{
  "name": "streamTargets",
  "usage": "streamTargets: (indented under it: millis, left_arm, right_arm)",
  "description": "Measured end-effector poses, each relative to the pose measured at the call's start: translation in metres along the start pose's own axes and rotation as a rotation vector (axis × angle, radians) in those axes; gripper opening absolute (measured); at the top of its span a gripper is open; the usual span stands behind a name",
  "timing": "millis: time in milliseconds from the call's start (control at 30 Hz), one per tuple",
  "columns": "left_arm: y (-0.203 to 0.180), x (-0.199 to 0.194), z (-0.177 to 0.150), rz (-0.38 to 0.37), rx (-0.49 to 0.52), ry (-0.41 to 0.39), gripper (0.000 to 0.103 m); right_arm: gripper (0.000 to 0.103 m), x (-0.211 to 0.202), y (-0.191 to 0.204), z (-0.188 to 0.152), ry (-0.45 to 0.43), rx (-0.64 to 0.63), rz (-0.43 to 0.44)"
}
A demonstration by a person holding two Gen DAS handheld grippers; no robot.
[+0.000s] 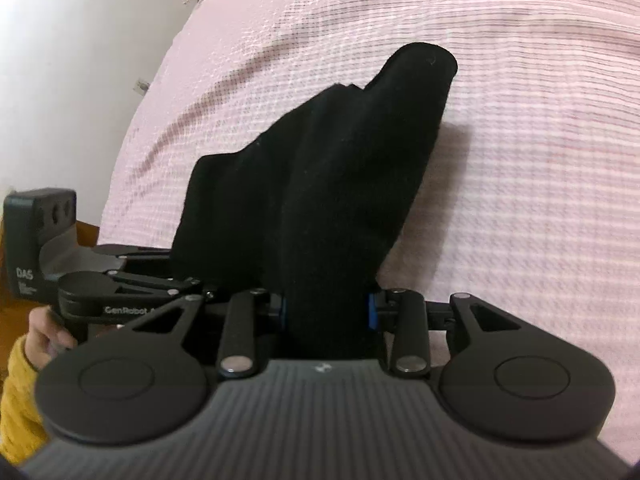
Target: Fold small clothes
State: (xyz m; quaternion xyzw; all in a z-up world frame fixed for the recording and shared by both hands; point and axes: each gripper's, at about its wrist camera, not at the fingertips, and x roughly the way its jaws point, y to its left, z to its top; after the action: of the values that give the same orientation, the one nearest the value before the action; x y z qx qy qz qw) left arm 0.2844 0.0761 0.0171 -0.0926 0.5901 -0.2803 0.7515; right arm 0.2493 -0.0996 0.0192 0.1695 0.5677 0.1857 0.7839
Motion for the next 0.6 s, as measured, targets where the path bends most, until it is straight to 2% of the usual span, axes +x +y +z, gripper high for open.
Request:
streamTargets:
  millis: [300, 400, 467, 567, 600]
  left_arm:
    - [-0.071, 0.021, -0.012, -0.074, 0.082, 0.099, 0.035]
    - [-0.088, 0.029, -0.012, -0.060, 0.110, 0.118, 0.035]
    - [-0.092, 0.036, -0.012, -0.025, 0.118, 0.130, 0.035]
    - [-0.097, 0.044, -0.015, 0.007, 0.100, 0.144, 0.035]
    - [-0.103, 0.048, -0.027, 0.010, 0.089, 0.143, 0.035]
  right_arm:
    - [0.036, -0.058, -0.037, -0.044, -0.012, 0.049, -0.103]
    - [0.036, -0.064, -0.047, -0.057, -0.016, 0.078, -0.115]
    - [0.036, -0.062, -0.059, -0.066, -0.012, 0.097, -0.123]
    - [0.037, -0.050, -0.071, -0.074, -0.005, 0.110, -0.141]
    - [0.037, -0.044, -0.074, -0.076, -0.001, 0.119, -0.148]
